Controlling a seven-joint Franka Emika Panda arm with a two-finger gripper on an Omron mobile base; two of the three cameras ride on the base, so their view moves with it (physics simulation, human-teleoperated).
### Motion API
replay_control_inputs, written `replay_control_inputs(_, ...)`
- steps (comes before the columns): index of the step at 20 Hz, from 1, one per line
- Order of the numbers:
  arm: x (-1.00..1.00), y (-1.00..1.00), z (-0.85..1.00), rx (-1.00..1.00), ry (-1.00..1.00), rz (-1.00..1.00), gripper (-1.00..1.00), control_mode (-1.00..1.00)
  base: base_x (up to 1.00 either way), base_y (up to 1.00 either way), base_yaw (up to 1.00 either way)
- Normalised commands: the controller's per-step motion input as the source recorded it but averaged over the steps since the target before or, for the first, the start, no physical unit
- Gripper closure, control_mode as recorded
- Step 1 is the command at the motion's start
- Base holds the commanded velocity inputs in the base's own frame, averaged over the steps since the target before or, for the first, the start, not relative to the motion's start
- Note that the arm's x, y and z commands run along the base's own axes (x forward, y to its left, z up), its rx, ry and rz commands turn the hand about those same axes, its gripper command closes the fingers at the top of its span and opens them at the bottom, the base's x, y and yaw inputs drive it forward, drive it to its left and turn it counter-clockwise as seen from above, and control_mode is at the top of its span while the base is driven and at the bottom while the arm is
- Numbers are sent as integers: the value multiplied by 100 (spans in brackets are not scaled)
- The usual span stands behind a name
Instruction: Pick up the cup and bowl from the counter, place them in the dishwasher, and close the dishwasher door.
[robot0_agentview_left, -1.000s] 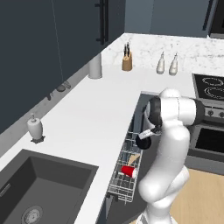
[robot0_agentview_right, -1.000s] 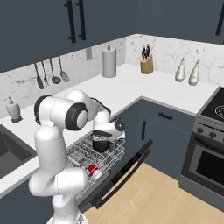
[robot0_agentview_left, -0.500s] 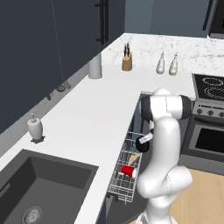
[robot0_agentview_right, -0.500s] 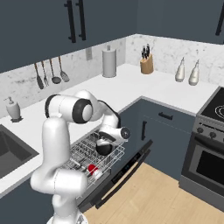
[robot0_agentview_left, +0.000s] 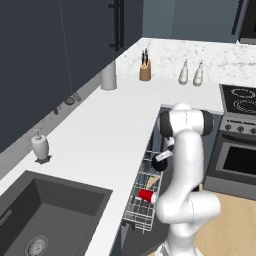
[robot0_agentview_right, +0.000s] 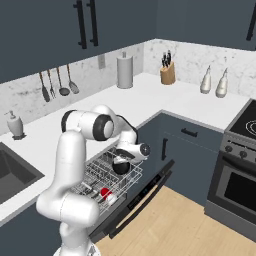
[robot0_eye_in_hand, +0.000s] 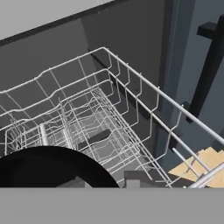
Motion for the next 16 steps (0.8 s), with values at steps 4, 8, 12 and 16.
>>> replay_control_inputs(4,39,23,-42,-1,0,0,100,-100,0,0,0)
replay_control_inputs(8,39,31,-41,-2,0,0,100,-100,0,0,0)
replay_control_inputs(12,31,8,-41,0,0,0,100,-100,0,0,0)
replay_control_inputs(16,19,0,-50,0,0,1,100,-100,0,0,0)
